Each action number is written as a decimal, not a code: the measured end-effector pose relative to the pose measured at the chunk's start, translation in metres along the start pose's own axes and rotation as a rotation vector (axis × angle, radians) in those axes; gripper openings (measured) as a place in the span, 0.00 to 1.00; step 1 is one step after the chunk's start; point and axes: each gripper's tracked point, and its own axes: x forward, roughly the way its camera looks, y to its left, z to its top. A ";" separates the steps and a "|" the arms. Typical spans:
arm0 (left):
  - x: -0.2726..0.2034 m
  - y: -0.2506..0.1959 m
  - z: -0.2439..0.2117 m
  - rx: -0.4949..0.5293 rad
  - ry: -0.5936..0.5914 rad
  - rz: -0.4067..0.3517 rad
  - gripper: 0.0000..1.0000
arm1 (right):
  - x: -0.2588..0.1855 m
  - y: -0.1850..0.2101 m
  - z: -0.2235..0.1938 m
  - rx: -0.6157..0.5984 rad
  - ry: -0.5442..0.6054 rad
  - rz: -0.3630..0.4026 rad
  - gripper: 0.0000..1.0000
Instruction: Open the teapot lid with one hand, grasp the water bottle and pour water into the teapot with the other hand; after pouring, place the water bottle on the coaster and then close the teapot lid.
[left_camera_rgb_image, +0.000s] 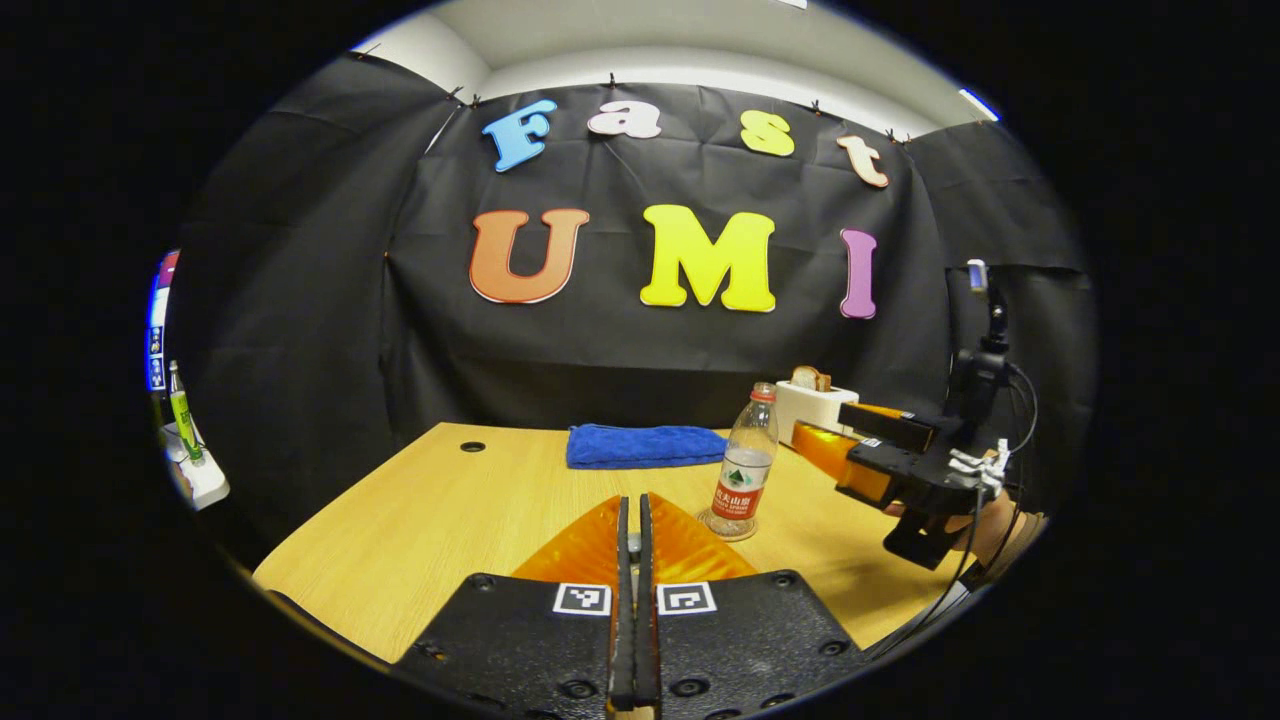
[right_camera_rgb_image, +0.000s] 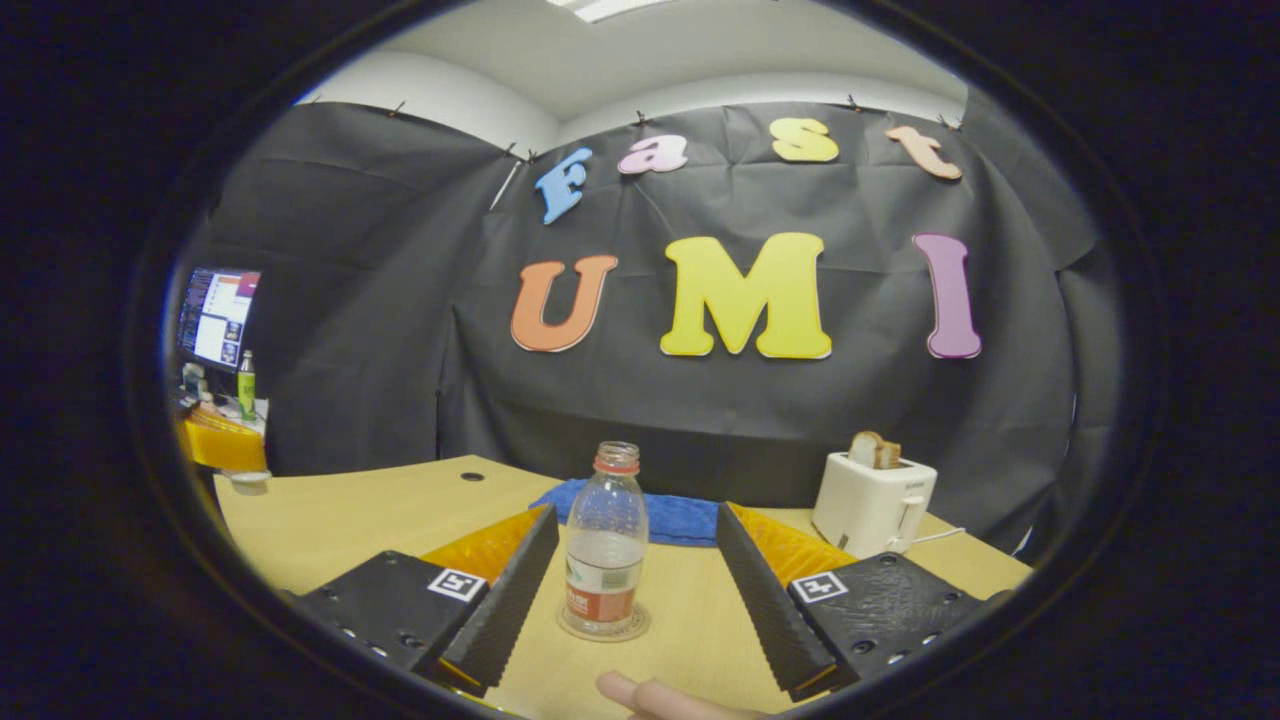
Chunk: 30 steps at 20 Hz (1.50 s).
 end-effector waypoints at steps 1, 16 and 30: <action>0.007 -0.001 -0.004 0.000 0.006 0.004 0.03 | -0.008 -0.004 -0.002 -0.002 -0.005 -0.009 0.95; 0.076 -0.040 -0.061 0.035 0.006 0.069 0.03 | -0.072 -0.052 -0.028 0.018 -0.030 -0.049 0.95; 0.069 -0.053 -0.039 0.058 0.000 0.080 0.74 | -0.080 -0.059 -0.025 0.049 -0.016 -0.070 0.95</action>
